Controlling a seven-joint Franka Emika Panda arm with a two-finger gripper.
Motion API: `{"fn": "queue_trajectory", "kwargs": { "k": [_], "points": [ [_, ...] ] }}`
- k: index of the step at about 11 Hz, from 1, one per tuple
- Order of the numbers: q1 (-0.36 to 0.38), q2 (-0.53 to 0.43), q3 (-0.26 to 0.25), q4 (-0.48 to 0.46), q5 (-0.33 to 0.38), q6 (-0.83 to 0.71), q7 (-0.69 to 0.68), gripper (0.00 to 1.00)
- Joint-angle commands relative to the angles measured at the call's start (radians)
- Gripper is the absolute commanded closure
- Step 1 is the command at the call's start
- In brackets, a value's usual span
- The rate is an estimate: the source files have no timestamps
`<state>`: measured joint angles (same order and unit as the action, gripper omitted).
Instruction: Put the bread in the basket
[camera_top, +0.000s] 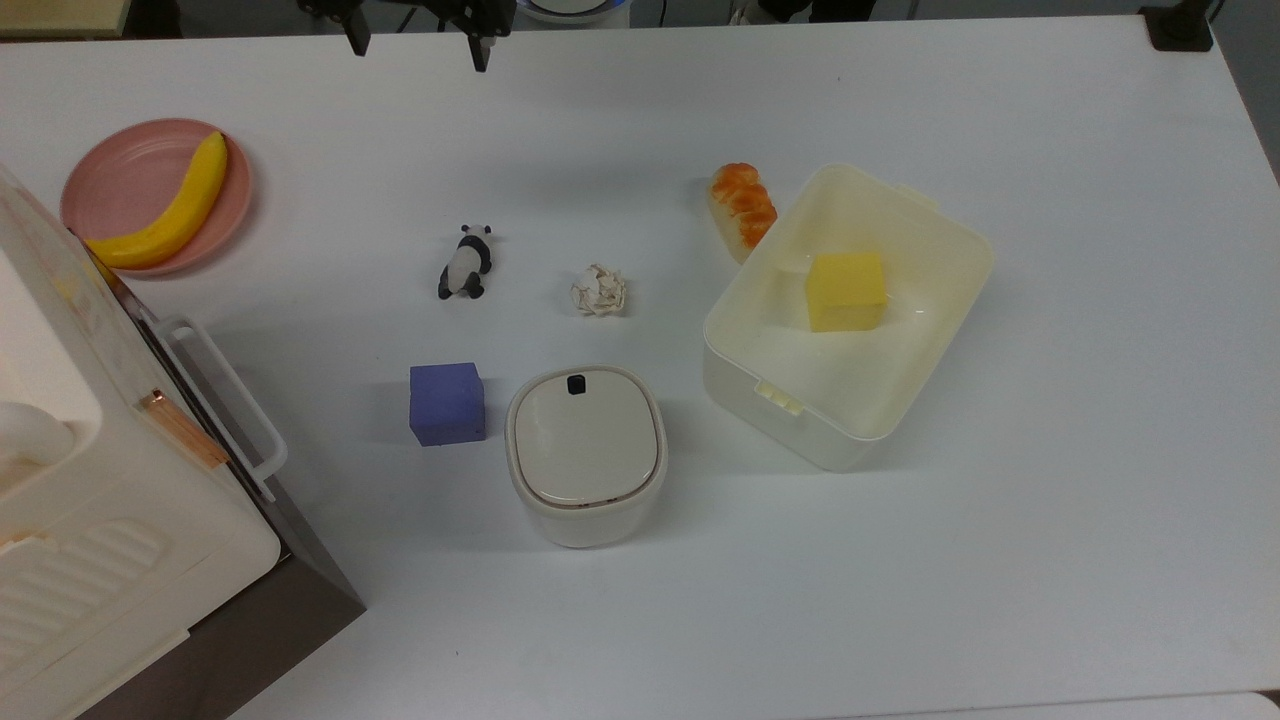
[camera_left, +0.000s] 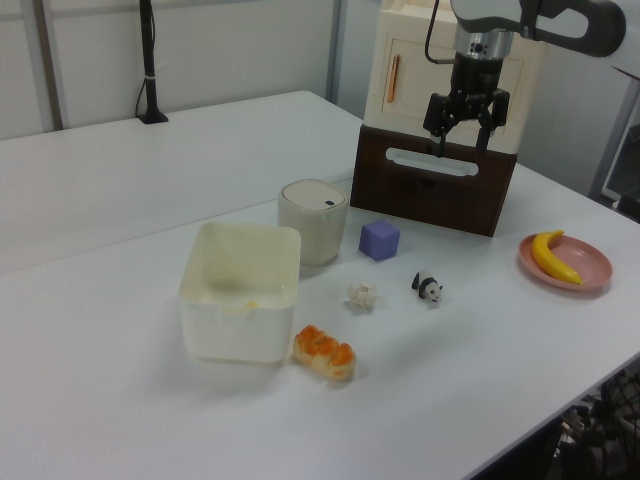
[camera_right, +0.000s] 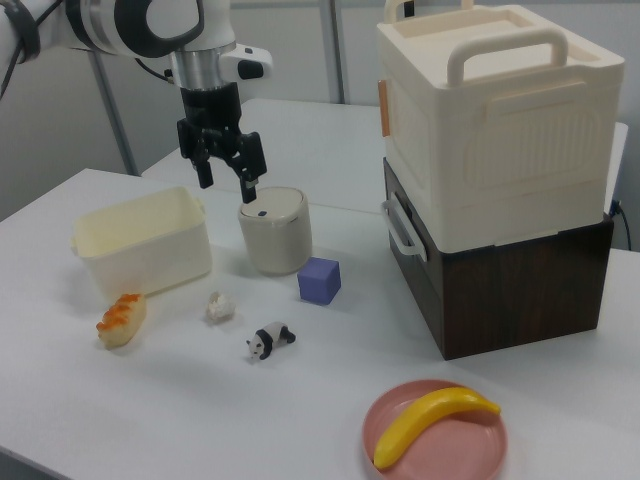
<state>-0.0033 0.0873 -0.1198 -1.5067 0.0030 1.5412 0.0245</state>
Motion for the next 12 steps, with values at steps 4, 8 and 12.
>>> {"fn": "queue_trajectory", "kwargs": {
  "k": [4, 8, 12],
  "points": [
    [0.089, 0.008, -0.003, -0.058, -0.017, -0.043, -0.038, 0.0],
    [0.235, 0.022, -0.003, -0.208, -0.012, 0.003, -0.13, 0.0],
    [0.324, -0.011, -0.001, -0.305, 0.0, 0.036, -0.155, 0.0]
  ]
}}
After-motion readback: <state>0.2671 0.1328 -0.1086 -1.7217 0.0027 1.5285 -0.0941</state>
